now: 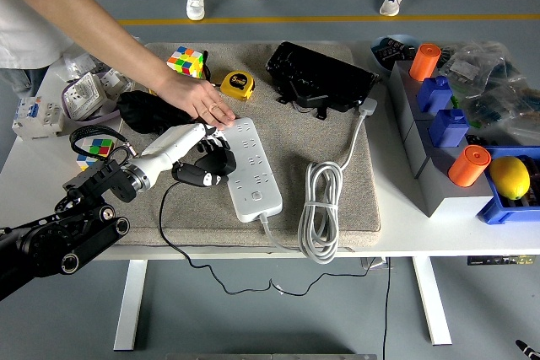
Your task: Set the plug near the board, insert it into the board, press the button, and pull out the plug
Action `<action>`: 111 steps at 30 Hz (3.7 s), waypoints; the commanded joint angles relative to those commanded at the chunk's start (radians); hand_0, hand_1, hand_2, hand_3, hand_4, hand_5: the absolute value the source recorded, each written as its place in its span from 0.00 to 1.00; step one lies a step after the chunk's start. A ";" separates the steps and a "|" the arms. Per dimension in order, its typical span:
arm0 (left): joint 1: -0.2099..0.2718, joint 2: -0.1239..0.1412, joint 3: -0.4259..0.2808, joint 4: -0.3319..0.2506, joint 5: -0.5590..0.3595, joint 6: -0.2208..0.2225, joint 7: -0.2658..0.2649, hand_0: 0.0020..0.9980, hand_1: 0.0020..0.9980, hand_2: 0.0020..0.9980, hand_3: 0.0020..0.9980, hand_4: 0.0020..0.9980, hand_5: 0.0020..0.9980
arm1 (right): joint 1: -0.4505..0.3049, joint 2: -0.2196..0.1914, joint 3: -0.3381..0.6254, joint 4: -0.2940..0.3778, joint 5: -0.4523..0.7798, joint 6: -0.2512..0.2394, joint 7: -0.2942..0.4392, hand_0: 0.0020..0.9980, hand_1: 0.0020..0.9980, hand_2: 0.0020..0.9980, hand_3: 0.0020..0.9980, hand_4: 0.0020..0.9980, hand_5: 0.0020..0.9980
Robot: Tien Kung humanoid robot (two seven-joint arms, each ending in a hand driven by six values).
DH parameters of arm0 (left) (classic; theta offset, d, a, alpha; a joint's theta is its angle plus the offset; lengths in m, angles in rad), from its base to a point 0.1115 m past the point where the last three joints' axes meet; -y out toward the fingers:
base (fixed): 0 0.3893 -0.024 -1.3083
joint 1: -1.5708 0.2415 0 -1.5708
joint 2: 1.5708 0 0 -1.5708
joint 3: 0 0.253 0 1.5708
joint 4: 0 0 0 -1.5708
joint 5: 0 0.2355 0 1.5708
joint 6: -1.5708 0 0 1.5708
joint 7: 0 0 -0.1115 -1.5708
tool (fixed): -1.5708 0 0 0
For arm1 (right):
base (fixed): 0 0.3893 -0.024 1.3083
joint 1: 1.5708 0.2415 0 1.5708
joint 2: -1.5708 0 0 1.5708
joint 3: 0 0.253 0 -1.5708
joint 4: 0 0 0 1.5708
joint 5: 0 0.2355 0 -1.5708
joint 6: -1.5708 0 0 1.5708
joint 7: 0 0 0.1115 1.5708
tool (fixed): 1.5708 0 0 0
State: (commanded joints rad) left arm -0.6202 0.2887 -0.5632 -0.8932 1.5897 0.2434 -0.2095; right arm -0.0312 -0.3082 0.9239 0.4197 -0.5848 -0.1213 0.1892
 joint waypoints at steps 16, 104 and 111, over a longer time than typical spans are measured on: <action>0.009 0.001 -0.021 -0.007 -0.005 -0.020 0.005 0.57 0.62 0.63 0.71 1.00 0.26 | -0.002 0.001 0.000 0.000 -0.001 0.000 0.000 0.61 0.63 0.63 0.55 0.99 0.40; 0.273 0.031 -0.162 -0.208 0.091 0.118 -0.065 0.77 0.81 0.81 0.78 0.78 0.81 | -0.008 0.003 0.006 0.007 -0.007 0.001 0.006 0.61 0.62 0.63 0.55 0.99 0.41; 0.254 0.029 -0.145 -0.213 0.096 0.116 -0.063 0.77 0.81 0.81 0.78 0.79 0.81 | -0.006 0.003 0.008 0.007 -0.007 0.001 0.007 0.61 0.62 0.62 0.55 0.99 0.40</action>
State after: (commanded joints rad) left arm -0.3667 0.3172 -0.7083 -1.1066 1.6862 0.3594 -0.2723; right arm -0.0375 -0.3053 0.9320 0.4266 -0.5917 -0.1205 0.1958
